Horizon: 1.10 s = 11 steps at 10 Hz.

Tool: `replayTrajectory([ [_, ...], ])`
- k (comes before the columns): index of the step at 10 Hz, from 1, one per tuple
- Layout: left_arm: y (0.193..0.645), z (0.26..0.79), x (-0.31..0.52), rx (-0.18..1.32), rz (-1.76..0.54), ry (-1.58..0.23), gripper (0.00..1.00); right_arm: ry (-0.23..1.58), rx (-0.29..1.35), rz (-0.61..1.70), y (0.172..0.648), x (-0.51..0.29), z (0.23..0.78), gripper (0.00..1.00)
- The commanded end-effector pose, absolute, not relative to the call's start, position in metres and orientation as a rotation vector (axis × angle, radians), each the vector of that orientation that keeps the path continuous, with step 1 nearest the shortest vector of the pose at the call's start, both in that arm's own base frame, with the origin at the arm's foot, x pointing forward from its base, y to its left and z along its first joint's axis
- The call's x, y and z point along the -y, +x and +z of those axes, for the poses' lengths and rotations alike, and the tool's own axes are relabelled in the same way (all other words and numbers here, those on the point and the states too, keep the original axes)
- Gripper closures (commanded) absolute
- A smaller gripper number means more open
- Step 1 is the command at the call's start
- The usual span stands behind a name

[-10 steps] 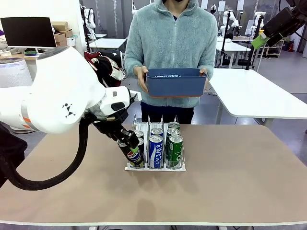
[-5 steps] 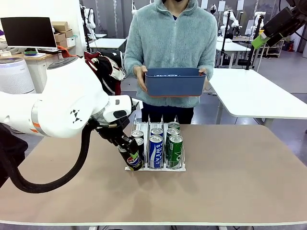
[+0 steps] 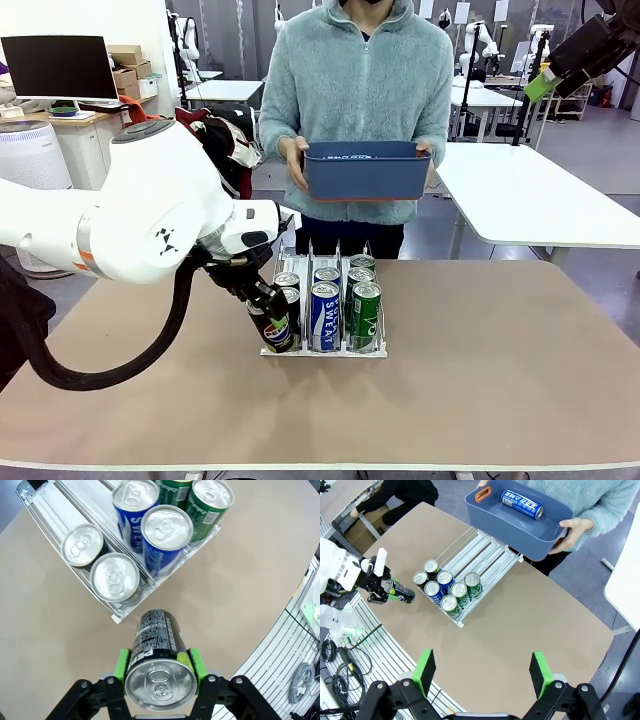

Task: Fill the beverage cans into the dispenser.
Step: Place the picked Pepsi coke in the line of the Automatic Can Dispenser with the same cans.

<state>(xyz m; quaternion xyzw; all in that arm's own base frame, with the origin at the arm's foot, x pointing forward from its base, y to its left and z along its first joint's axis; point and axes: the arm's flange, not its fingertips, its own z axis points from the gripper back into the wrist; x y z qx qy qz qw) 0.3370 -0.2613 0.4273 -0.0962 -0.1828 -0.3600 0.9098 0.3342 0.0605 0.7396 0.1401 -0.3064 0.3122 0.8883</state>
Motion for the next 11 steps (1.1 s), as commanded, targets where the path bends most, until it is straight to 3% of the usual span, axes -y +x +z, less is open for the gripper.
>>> replayTrajectory([
  [1,0.358,0.427,0.269,0.386,-0.697,-0.188,0.42,0.291,0.636,0.648,0.334,-0.062,0.740,0.00],
  [11,0.427,0.410,0.271,0.412,-0.679,-0.228,0.42,0.291,0.636,0.648,0.334,-0.062,0.740,0.00],
])
